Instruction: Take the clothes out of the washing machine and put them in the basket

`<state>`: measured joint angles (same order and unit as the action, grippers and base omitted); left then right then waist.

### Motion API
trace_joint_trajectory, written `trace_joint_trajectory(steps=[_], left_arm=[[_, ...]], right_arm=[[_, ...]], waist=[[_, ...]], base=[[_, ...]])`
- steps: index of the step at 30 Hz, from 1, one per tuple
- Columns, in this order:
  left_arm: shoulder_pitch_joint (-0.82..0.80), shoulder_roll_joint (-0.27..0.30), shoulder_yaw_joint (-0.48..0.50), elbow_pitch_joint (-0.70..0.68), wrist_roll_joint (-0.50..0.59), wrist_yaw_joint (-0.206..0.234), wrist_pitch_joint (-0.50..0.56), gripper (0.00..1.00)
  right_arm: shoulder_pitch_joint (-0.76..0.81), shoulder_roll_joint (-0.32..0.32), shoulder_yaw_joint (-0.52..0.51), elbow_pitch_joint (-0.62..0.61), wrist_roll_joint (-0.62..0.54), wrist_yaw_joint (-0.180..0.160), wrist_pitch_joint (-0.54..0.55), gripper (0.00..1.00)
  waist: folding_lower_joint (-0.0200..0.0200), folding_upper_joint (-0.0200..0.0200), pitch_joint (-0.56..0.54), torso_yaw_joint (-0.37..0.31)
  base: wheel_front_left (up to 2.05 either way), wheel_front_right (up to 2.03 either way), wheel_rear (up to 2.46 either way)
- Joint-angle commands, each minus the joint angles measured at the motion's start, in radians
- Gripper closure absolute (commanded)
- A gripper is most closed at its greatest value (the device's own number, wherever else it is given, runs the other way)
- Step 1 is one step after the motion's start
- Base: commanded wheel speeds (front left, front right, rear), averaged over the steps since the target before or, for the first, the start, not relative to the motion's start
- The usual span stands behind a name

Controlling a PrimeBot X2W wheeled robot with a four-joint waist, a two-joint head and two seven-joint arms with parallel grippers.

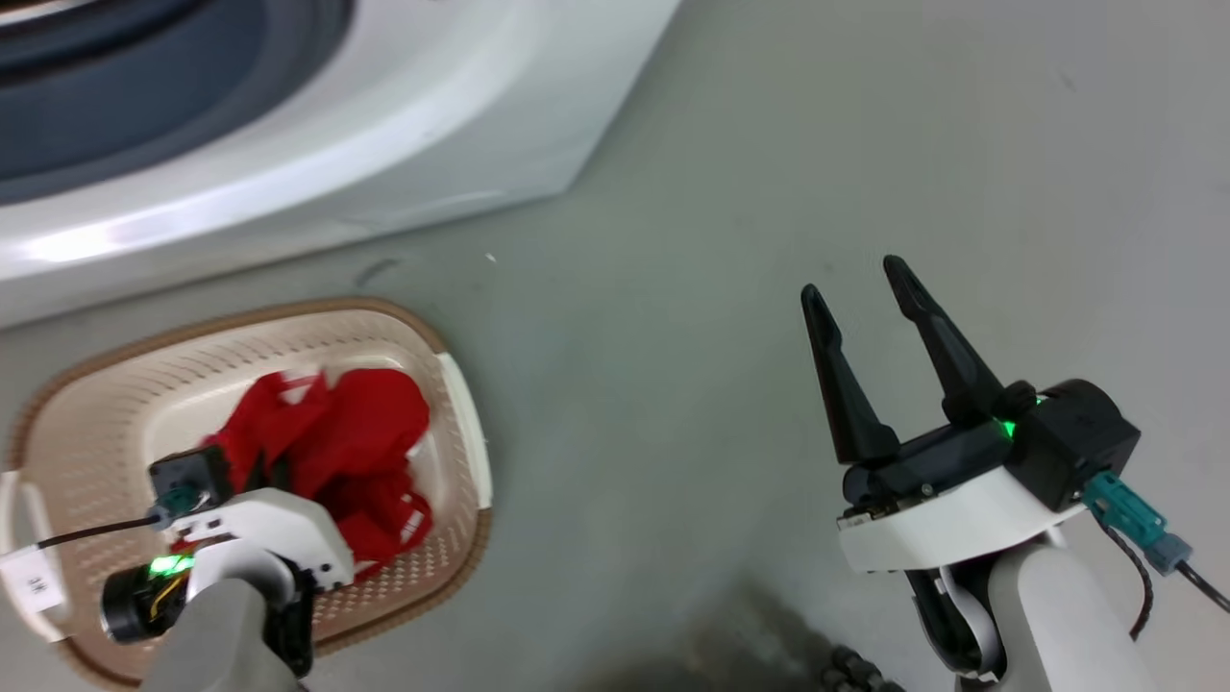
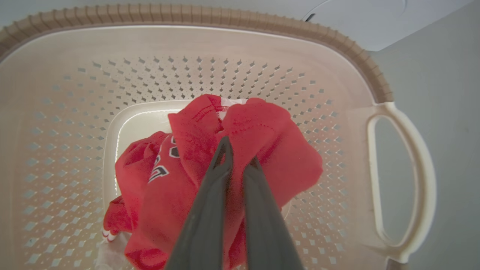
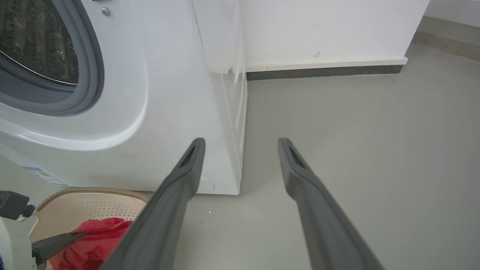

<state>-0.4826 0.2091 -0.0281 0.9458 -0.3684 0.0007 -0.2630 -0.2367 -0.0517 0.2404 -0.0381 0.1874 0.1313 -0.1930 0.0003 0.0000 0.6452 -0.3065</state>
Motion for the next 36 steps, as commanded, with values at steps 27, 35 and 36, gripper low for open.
trace_joint_trajectory(steps=[27, 35, 36], left_arm=[[0.090, -0.122, 0.141, -0.016, 0.004, -0.041, -0.002, 0.00], [0.175, -0.151, 0.160, -0.174, 0.057, -0.051, -0.002, 0.00], [0.185, -0.153, 0.159, -0.200, 0.066, -0.053, -0.002, 0.00]], right_arm=[[0.050, 0.002, -0.116, 0.072, -0.093, -0.001, 0.026, 0.00], [0.130, 0.002, -0.176, 0.045, -0.119, -0.001, 0.069, 0.00], [0.139, 0.002, -0.183, 0.042, -0.119, -0.001, 0.075, 0.00]], waist=[[-0.0003, 0.0000, -0.275, 0.133], [-0.0003, 0.0000, -0.399, 0.200], [-0.0003, 0.0000, -0.413, 0.209]], base=[[0.00, 0.00, 0.00], [0.00, 0.00, 0.00], [0.00, 0.00, 0.00]])
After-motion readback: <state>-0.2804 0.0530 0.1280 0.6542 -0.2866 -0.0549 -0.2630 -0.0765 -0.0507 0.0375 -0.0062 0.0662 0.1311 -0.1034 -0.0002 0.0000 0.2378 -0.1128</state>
